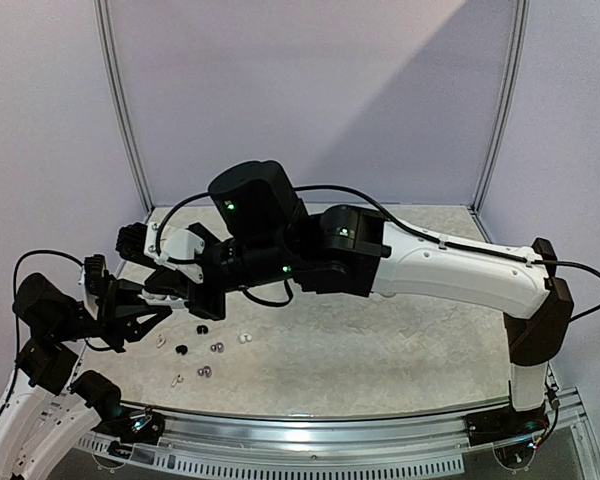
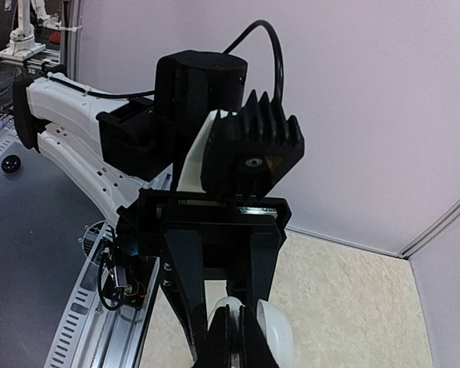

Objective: Insert the wireless bluetooth earbuds into the charging case
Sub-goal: Insert the left earbud into the left side groove of the charging case, then move the right earbud to the center of the board.

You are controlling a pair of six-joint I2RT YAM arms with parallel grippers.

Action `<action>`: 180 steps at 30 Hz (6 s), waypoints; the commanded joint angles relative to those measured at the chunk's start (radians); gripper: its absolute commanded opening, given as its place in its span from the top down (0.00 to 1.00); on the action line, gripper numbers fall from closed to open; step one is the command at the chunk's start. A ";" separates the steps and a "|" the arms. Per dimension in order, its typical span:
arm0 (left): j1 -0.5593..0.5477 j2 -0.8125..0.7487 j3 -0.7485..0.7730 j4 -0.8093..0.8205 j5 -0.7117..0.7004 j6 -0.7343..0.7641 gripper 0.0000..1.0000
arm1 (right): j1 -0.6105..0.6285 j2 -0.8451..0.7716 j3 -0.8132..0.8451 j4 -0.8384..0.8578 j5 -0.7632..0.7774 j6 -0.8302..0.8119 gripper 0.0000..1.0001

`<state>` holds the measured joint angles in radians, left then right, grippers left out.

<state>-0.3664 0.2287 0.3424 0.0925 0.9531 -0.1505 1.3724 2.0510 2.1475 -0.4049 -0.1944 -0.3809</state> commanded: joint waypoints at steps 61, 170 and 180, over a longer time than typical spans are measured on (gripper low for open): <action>0.007 0.027 0.006 0.051 -0.110 -0.081 1.00 | -0.208 -0.266 -0.277 0.177 0.060 0.254 0.63; 0.064 0.044 0.064 -0.132 0.231 0.171 1.00 | -0.338 0.077 -0.415 -0.426 0.001 0.274 0.76; 0.064 0.044 0.064 -0.138 0.229 0.175 1.00 | -0.360 0.161 -0.435 -0.396 -0.046 0.214 0.76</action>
<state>-0.2882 0.2806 0.4099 -0.0235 1.1919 0.0154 1.0111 2.1754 1.7233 -0.8013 -0.2012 -0.1303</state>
